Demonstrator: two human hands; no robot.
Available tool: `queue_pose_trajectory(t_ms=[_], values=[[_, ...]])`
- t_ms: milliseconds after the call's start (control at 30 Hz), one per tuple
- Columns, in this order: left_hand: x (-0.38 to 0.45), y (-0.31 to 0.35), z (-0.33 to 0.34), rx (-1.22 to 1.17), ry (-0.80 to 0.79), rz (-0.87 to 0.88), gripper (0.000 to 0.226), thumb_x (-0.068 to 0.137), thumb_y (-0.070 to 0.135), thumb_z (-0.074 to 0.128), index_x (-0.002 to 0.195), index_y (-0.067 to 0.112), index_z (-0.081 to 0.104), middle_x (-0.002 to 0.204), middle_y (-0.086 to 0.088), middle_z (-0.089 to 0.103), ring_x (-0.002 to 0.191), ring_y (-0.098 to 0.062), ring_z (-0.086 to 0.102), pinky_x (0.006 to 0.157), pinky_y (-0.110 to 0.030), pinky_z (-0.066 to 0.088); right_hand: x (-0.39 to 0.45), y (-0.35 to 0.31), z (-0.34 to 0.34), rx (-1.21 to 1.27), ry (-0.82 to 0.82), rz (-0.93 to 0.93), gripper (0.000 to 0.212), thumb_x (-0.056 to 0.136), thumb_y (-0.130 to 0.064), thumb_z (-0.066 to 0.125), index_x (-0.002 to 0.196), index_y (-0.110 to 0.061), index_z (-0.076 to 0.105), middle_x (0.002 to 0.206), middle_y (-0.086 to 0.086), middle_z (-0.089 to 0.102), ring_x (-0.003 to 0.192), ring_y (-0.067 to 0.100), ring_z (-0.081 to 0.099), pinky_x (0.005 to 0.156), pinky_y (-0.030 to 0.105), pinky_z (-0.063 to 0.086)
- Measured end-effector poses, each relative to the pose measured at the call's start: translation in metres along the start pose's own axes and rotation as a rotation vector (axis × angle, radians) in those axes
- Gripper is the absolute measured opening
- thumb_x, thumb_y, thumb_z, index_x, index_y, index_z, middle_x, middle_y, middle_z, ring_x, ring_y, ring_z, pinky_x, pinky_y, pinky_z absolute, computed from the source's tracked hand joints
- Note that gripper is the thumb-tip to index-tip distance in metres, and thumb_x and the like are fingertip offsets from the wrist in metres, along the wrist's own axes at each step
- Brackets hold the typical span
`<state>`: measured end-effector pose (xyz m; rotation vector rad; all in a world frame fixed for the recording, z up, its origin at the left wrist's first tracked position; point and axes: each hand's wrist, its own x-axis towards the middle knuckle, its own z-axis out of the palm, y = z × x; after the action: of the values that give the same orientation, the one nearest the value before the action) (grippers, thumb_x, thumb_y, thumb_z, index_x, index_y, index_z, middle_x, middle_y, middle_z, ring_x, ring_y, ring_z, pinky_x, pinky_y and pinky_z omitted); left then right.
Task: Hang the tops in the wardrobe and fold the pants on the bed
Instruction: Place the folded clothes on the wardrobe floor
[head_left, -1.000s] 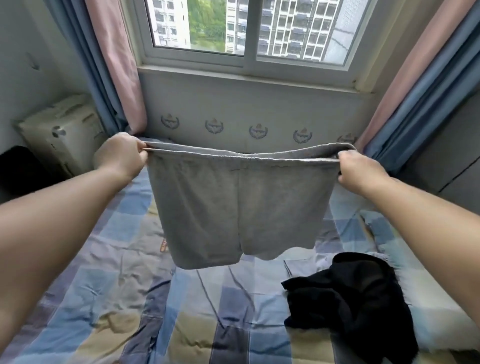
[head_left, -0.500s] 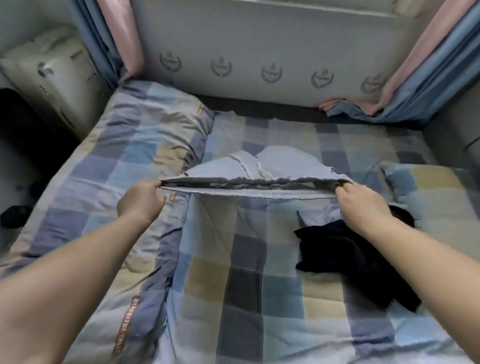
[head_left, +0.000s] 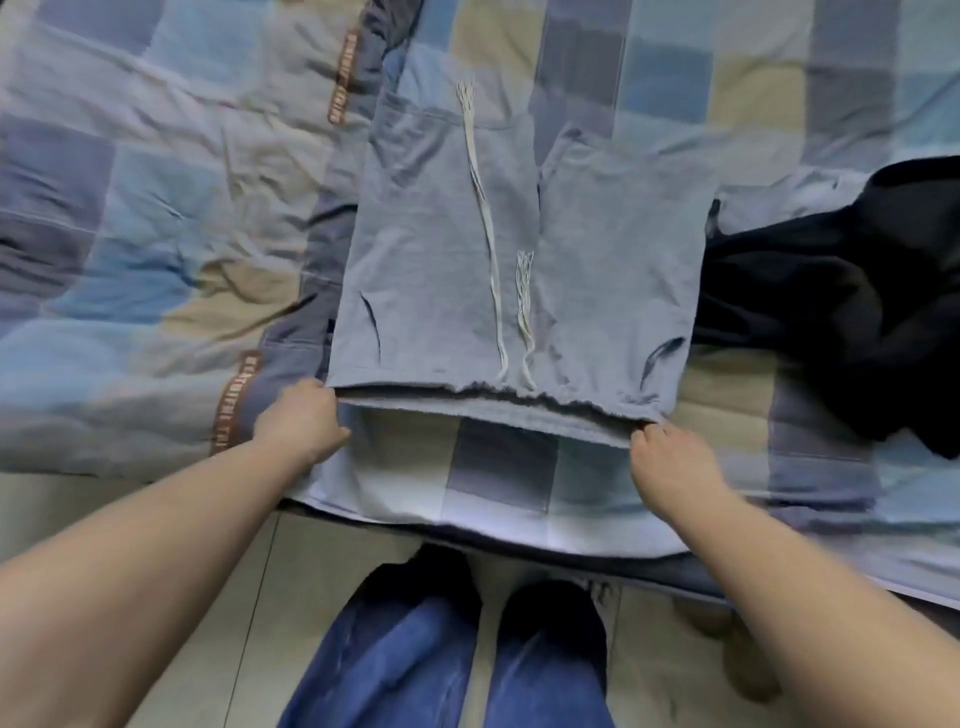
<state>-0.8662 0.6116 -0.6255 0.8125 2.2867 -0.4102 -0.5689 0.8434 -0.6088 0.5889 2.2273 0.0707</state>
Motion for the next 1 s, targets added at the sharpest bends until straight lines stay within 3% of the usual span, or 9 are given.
queue_pose_trajectory(t_ms=[133, 300, 467, 567, 633, 767, 867, 933, 1000], values=[[-0.003, -0.001, 0.031, 0.047, -0.060, -0.022, 0.033, 0.084, 0.033, 0.064, 0.103, 0.007, 0.060, 0.105, -0.008, 0.051, 0.096, -0.029, 0.054, 0.077, -0.042, 0.052, 0.000, -0.011, 0.027, -0.007, -0.110, -0.016, 0.028, 0.093, -0.008, 0.040, 0.119, -0.008, 0.050, 0.124, 0.011, 0.054, 0.112, 0.025, 0.054, 0.085, 0.031, 0.041], [-0.009, -0.007, 0.046, 0.131, -0.199, -0.021, 0.029, 0.083, 0.028, 0.059, 0.105, 0.008, 0.063, 0.104, -0.010, 0.061, 0.095, -0.029, 0.059, 0.079, -0.038, 0.052, -0.004, -0.025, 0.036, 0.039, -0.299, -0.017, 0.034, 0.093, -0.009, 0.042, 0.125, -0.012, 0.054, 0.129, 0.007, 0.055, 0.115, 0.024, 0.055, 0.082, 0.031, 0.042], [-0.013, -0.002, 0.058, 0.167, -0.426, -0.067, 0.045, 0.076, 0.037, 0.063, 0.114, 0.011, 0.061, 0.112, -0.006, 0.064, 0.099, -0.025, 0.062, 0.085, -0.033, 0.053, 0.000, -0.043, 0.029, 0.080, -0.518, -0.089, 0.042, 0.094, -0.013, 0.046, 0.136, -0.015, 0.048, 0.147, 0.009, 0.040, 0.135, 0.028, 0.036, 0.099, 0.038, 0.040], [-0.006, 0.009, 0.058, 0.237, -0.462, -0.030, 0.050, 0.079, 0.044, 0.064, 0.118, 0.013, 0.058, 0.122, -0.006, 0.062, 0.109, -0.025, 0.060, 0.090, -0.030, 0.050, 0.008, -0.056, 0.024, 0.072, -0.532, -0.162, 0.042, 0.093, -0.016, 0.048, 0.134, -0.012, 0.050, 0.145, 0.009, 0.043, 0.133, 0.028, 0.040, 0.102, 0.040, 0.039], [0.002, 0.017, 0.053, 0.236, -0.450, 0.018, 0.043, 0.082, 0.042, 0.062, 0.113, 0.012, 0.062, 0.118, -0.007, 0.064, 0.107, -0.024, 0.061, 0.086, -0.029, 0.048, 0.014, -0.065, 0.021, 0.061, -0.557, -0.198, 0.044, 0.090, -0.020, 0.052, 0.133, -0.013, 0.051, 0.143, 0.007, 0.046, 0.131, 0.028, 0.043, 0.104, 0.043, 0.039], [0.026, 0.025, 0.034, 0.097, -0.402, 0.020, 0.034, 0.087, 0.040, 0.060, 0.104, 0.011, 0.066, 0.102, -0.005, 0.067, 0.094, -0.023, 0.062, 0.084, -0.035, 0.052, 0.028, -0.078, 0.010, 0.138, -0.453, -0.258, 0.031, 0.090, -0.013, 0.046, 0.118, -0.014, 0.058, 0.126, 0.006, 0.057, 0.113, 0.027, 0.055, 0.089, 0.037, 0.048], [0.048, 0.024, 0.017, -0.046, -0.268, -0.006, 0.028, 0.089, 0.035, 0.058, 0.096, 0.010, 0.066, 0.095, -0.009, 0.067, 0.089, -0.025, 0.062, 0.077, -0.034, 0.050, 0.045, -0.091, -0.004, 0.208, -0.329, -0.297, 0.026, 0.092, -0.011, 0.043, 0.113, -0.012, 0.058, 0.116, 0.007, 0.058, 0.099, 0.027, 0.057, 0.073, 0.034, 0.045], [0.066, 0.020, 0.006, -0.131, -0.146, -0.005, 0.025, 0.090, 0.033, 0.058, 0.097, 0.010, 0.067, 0.099, -0.011, 0.068, 0.091, -0.025, 0.062, 0.076, -0.034, 0.049, 0.061, -0.108, -0.019, 0.237, -0.257, -0.327, 0.028, 0.093, -0.010, 0.042, 0.116, -0.011, 0.056, 0.117, 0.008, 0.056, 0.099, 0.026, 0.057, 0.068, 0.033, 0.040], [0.086, 0.018, -0.003, -0.169, -0.082, -0.001, 0.028, 0.090, 0.033, 0.058, 0.109, 0.014, 0.063, 0.115, -0.009, 0.065, 0.101, -0.024, 0.059, 0.083, -0.034, 0.048, 0.079, -0.132, -0.038, 0.308, -0.182, -0.336, 0.030, 0.093, -0.010, 0.043, 0.121, -0.010, 0.055, 0.122, 0.009, 0.052, 0.107, 0.027, 0.056, 0.070, 0.035, 0.038]])
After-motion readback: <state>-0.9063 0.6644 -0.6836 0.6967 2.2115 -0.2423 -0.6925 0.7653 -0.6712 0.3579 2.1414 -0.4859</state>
